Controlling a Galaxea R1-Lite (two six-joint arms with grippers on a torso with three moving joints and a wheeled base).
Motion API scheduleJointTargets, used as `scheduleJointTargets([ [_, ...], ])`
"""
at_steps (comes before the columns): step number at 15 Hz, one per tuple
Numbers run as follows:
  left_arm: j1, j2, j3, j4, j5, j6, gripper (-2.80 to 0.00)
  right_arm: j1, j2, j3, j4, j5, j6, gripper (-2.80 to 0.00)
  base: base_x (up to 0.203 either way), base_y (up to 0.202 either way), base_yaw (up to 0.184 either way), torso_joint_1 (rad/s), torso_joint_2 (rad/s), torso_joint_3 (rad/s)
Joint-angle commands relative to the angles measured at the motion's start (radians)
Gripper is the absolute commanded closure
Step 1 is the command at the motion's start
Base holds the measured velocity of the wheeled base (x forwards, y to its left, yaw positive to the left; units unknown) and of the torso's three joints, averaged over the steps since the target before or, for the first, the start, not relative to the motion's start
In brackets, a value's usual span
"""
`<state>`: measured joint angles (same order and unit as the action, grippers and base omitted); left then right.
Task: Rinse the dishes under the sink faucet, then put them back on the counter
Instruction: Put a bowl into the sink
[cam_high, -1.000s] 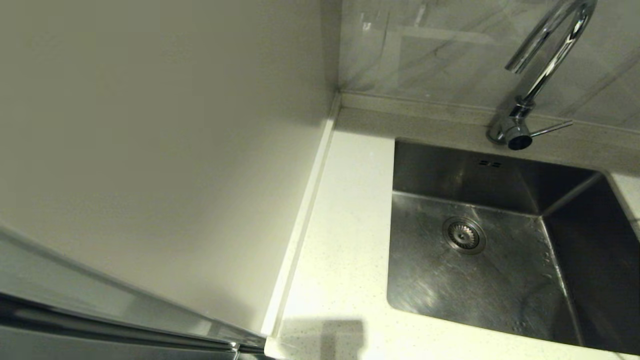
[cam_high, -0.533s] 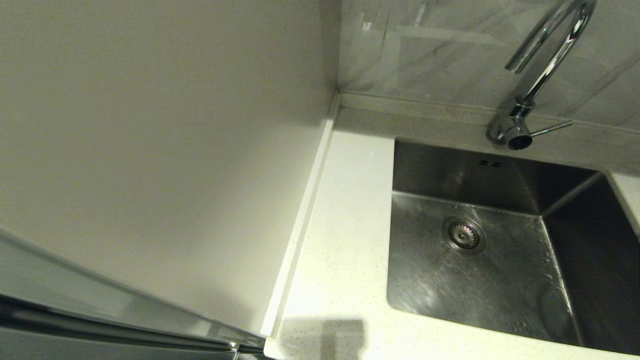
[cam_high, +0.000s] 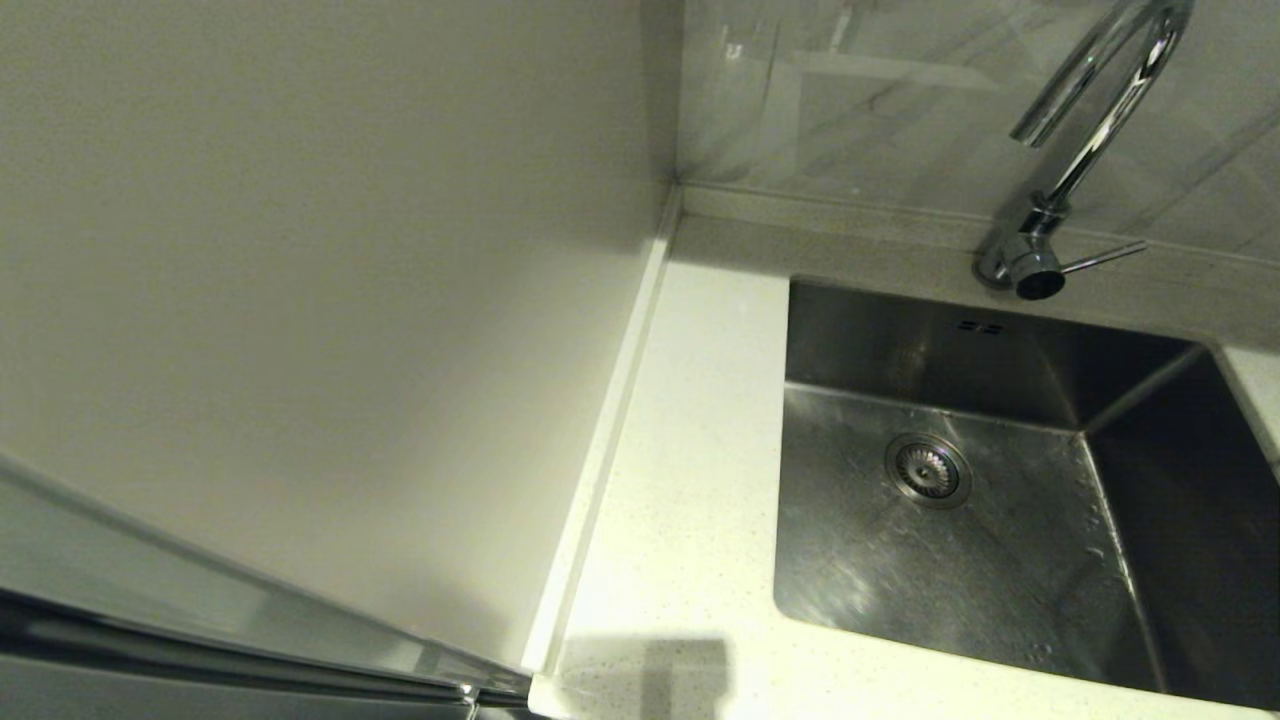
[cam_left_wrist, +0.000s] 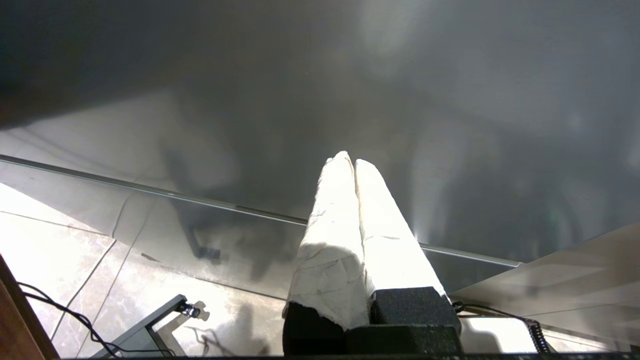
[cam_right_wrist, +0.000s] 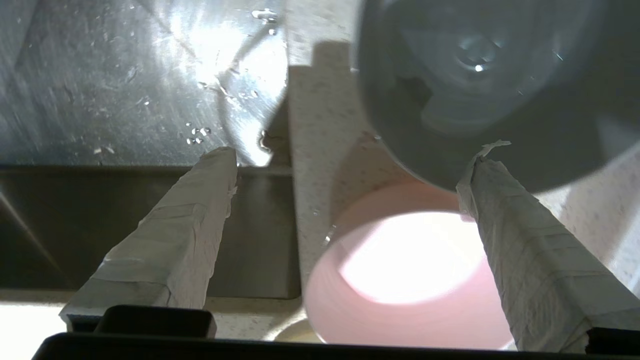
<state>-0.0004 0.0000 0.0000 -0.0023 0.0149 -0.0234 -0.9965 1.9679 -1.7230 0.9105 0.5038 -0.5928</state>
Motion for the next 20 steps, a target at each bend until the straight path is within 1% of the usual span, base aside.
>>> scheduleJointTargets([
  [1, 0.0, -0.003, 0.0, -0.001, 0.0, -0.001, 0.0, 0.022, -0.007, 0.01, -0.008, 0.004, -0.022, -2.8, 0.0, 0.0, 0.0, 0.0, 0.0, 0.0],
  [4, 0.0, -0.004, 0.0, -0.001, 0.0, 0.0, 0.0, 0.031, 0.013, 0.032, -0.107, 0.002, -0.058, -2.8, 0.0, 0.0, 0.0, 0.0, 0.0, 0.0],
  [6, -0.001, -0.003, 0.0, -0.001, 0.0, -0.001, 0.0, 0.032, 0.027, 0.039, -0.166, -0.018, -0.07, -2.8, 0.0, 0.0, 0.0, 0.0, 0.0, 0.0],
  [8, 0.0, -0.003, 0.0, -0.001, 0.0, 0.0, 0.0, 0.032, 0.036, 0.037, -0.166, -0.032, -0.095, -2.8, 0.0, 0.0, 0.0, 0.0, 0.0, 0.0],
  [13, -0.001, -0.003, 0.0, -0.001, 0.001, -0.001, 0.0, 0.032, 0.037, 0.052, -0.166, -0.036, -0.114, -2.8, 0.0, 0.0, 0.0, 0.0, 0.0, 0.0],
  [14, 0.0, -0.003, 0.0, -0.001, 0.0, -0.001, 0.0, 0.032, 0.037, 0.058, -0.166, -0.045, -0.117, -1.96, 0.0, 0.0, 0.0, 0.0, 0.0, 0.0],
  [15, 0.0, -0.003, 0.0, -0.001, 0.0, -0.001, 0.0, 0.032, 0.036, 0.07, -0.166, -0.06, -0.117, 0.0, 0.0, 0.0, 0.0, 0.0, 0.0, 0.0],
  [18, 0.0, -0.003, 0.0, -0.001, 0.0, -0.001, 0.0, 0.035, 0.035, 0.088, -0.166, -0.068, -0.128, 0.0, 0.0, 0.0, 0.0, 0.0, 0.0, 0.0],
  [20, 0.0, -0.004, 0.0, -0.001, 0.0, -0.001, 0.0, 0.052, 0.035, 0.092, -0.168, -0.068, -0.128, 0.0, 0.0, 0.0, 0.0, 0.0, 0.0, 0.0],
])
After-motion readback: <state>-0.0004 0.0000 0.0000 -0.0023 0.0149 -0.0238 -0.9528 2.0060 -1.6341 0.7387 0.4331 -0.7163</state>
